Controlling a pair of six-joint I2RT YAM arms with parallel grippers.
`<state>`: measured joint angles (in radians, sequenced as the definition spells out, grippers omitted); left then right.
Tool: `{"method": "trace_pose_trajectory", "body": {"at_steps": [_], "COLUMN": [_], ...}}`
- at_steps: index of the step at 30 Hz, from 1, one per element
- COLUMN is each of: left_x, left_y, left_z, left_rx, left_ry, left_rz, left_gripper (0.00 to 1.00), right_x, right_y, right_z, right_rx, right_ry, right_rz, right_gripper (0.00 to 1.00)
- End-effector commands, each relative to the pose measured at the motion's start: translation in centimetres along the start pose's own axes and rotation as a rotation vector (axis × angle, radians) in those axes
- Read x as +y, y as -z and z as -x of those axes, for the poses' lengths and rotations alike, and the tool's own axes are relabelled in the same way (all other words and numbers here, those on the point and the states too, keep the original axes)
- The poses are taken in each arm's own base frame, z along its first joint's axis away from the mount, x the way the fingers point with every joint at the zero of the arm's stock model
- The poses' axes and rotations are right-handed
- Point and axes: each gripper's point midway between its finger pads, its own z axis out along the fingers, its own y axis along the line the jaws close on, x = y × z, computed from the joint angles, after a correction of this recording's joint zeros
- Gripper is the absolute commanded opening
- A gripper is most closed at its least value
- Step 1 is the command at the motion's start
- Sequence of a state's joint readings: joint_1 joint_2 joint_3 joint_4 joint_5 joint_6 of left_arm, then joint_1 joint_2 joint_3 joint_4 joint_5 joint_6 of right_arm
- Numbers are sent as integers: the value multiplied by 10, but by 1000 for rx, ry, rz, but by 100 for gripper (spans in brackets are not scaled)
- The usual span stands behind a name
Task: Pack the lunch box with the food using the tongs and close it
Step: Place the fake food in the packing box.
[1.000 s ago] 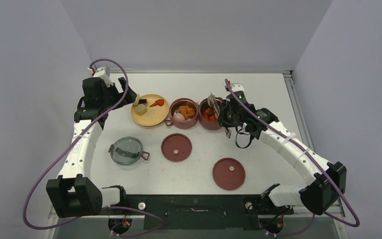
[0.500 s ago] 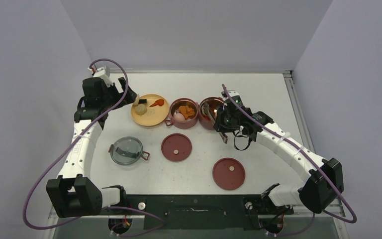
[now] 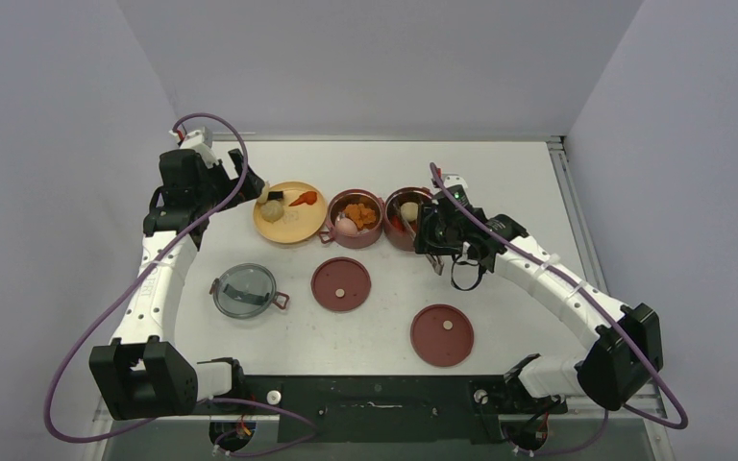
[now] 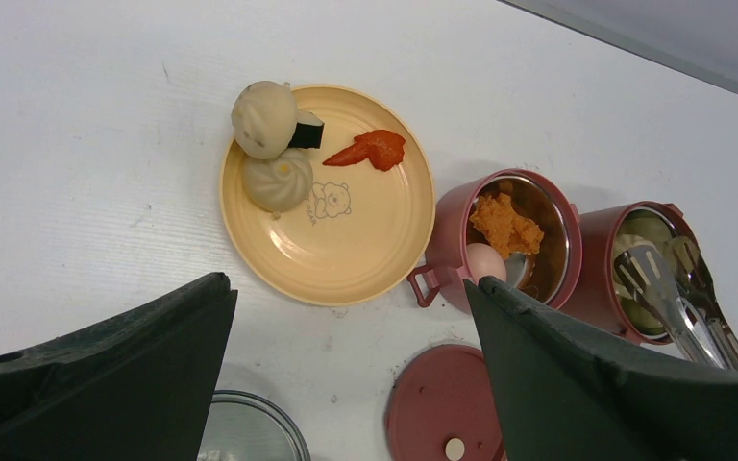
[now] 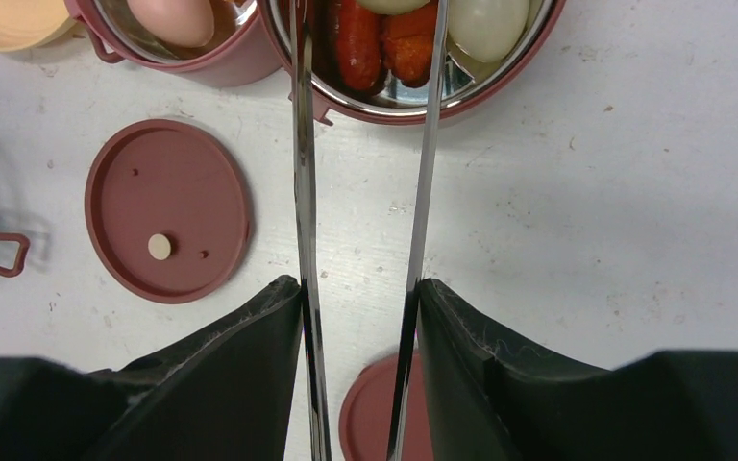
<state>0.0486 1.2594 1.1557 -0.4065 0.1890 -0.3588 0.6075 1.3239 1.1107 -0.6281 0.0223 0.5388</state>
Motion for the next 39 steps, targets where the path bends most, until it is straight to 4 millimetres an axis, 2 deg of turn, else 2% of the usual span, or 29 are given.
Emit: {"method": "trace_pose_trajectory", "body": {"at_steps": [1, 11, 16, 19, 23, 26, 30, 33, 39], "left_x": [-7, -8, -8, -7, -6, -6, -4, -2, 12], "left_y": [2, 3, 3, 3, 2, 1, 0, -2, 3], "left_z": [17, 18, 18, 19, 18, 17, 16, 16, 25], "left_rx": [-59, -63, -65, -67, -65, -62, -58, -55, -91], "left_ry": [-10, -11, -11, -12, -10, -9, -7, 2, 26], "left_rz": [-31, -32, -31, -28, -23, -25, -22, -16, 17], "left_gripper": [97, 97, 97, 97, 97, 97, 97, 97, 97], "right_x": [1, -6, -2, 6, 35, 57, 99, 133, 200], "right_y": [24, 48, 55, 58, 76, 75, 60, 46, 16], "right_z": [34, 58, 66, 70, 82, 83, 76, 79, 81], "right_rx": [-114, -180, -204, -224, -298, -297, -283, -293, -269], "right_ry": [-15, 7, 16, 29, 53, 81, 149, 166, 59], "right_rz": [-7, -58, -44, -5, 108, 160, 230, 303, 522], "right_gripper": [46, 46, 46, 41, 40, 40, 40, 40, 41]}}
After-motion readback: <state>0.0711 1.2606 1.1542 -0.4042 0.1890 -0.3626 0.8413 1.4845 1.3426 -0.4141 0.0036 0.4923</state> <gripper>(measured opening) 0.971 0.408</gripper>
